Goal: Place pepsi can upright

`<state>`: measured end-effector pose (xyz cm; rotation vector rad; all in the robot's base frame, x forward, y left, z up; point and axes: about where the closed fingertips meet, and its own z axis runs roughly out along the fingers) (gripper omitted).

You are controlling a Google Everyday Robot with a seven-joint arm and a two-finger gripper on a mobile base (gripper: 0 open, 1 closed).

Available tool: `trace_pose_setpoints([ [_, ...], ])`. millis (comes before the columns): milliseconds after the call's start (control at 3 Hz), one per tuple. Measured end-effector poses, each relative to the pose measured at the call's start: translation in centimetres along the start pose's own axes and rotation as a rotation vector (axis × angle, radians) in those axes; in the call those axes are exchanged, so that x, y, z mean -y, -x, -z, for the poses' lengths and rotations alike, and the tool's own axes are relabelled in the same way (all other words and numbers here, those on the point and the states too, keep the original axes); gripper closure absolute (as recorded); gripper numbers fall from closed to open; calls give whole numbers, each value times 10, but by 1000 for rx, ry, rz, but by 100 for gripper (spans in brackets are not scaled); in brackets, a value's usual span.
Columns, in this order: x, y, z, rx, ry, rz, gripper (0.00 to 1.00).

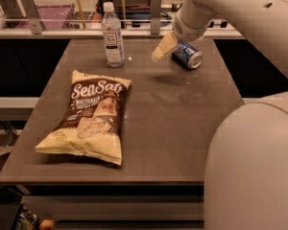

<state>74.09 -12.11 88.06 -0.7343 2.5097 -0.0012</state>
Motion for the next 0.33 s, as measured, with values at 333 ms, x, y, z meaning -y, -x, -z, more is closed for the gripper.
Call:
trace_pose_setpoints([
  [333, 0, 0, 1, 1, -2, 0, 0],
])
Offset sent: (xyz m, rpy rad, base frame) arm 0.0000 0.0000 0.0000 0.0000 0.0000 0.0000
